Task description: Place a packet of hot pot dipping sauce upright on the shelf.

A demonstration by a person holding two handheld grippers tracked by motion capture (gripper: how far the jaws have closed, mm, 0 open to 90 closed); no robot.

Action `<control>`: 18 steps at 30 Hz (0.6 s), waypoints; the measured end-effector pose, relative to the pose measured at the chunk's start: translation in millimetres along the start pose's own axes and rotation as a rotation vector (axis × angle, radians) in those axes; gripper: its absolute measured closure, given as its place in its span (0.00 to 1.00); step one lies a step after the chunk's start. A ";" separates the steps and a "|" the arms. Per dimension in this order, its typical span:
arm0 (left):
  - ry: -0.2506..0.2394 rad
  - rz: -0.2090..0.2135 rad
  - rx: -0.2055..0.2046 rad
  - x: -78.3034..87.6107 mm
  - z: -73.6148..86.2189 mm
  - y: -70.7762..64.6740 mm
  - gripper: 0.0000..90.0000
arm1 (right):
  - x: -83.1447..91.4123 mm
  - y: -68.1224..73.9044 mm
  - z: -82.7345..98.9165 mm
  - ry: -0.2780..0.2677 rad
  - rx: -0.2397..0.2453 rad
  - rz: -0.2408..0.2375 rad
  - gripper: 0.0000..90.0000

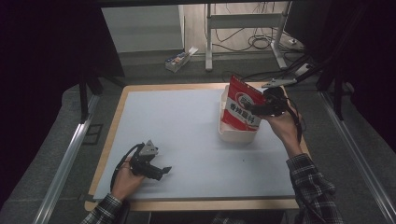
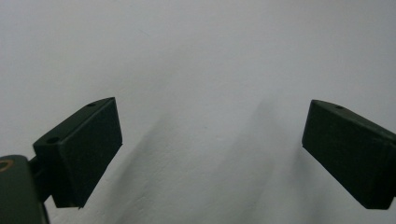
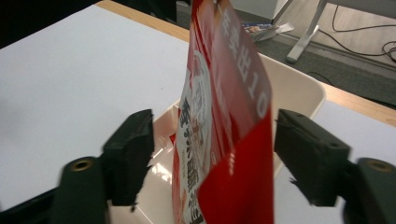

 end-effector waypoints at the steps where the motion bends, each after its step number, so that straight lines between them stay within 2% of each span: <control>1: 0.000 -0.002 0.000 -0.1 0.1 0.3 0.05 | 1.0 0.1 1.4 -0.006 0.000 0.003 0.25; 9: -0.005 -0.002 -0.003 0.8 -0.6 0.2 0.05 | 6.5 6.2 6.3 -0.012 0.013 -0.012 0.15; 18: -0.009 0.001 -0.006 1.4 -1.1 -0.3 0.05 | 10.5 14.1 14.3 0.006 0.033 -0.024 0.12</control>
Point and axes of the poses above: each handheld gripper's, and its own axes: x roughly backward along the jaws, z roughly out of its underside, y roughly to its left, the point moved 7 cm from there along -x, roughly forward along the jaws, and after that the axes turned 9 degrees about x, right-handed, at the moved point
